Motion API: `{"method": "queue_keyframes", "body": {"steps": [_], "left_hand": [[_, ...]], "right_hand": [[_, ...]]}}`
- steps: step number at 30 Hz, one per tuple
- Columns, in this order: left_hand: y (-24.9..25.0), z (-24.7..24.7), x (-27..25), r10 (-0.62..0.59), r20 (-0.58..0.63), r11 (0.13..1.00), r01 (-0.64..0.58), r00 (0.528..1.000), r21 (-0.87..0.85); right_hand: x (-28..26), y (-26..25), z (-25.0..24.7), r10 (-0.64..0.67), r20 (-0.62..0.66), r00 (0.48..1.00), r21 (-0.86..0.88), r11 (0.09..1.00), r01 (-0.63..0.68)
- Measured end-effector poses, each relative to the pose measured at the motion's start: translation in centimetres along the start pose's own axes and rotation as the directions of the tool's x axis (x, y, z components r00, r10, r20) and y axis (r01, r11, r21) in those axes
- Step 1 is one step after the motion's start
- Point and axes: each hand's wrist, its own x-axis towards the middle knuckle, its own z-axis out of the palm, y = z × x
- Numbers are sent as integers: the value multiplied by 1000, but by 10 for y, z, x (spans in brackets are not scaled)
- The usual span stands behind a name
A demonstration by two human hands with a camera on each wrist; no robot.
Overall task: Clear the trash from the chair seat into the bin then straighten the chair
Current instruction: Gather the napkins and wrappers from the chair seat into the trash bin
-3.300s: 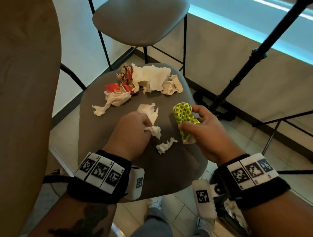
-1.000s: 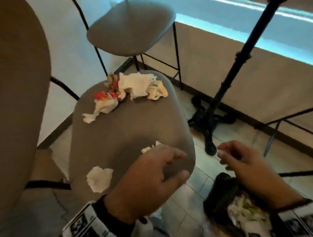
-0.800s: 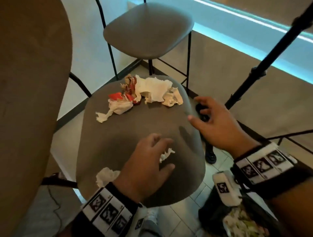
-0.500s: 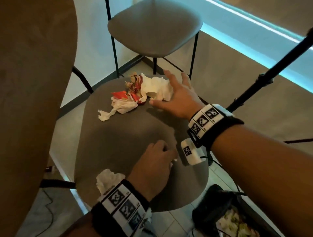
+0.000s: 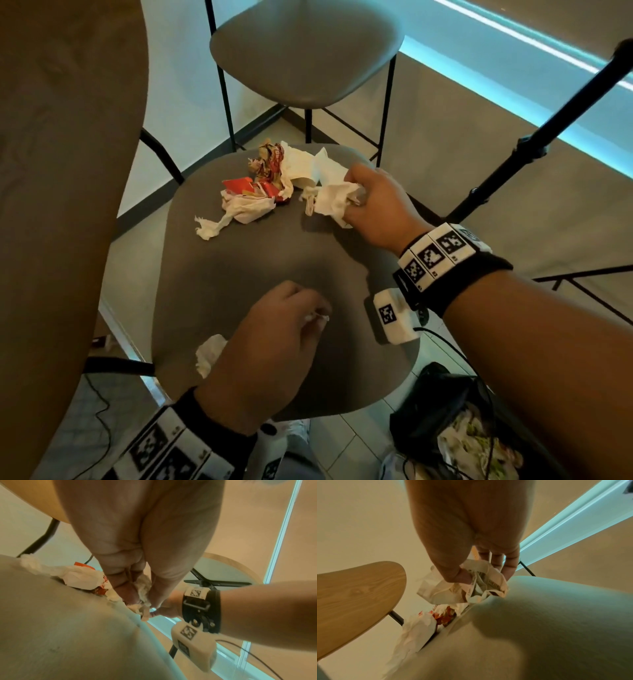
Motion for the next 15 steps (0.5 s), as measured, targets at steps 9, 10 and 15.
{"method": "queue_keyframes", "body": {"steps": [9,10,15], "left_hand": [[4,-28,-10,-89,-177,985,61,980,-161],[8,-29,-9,-100,-182,979,64,978,-195],[35,-17,1,-55,-191,962,1,980,-273]], "right_hand": [[-78,4,-31,51,54,997,277,959,-64],[-92,7,-37,78,50,996,297,951,-89],[-179,43,-65,223,-10,975,404,893,-200]]}}
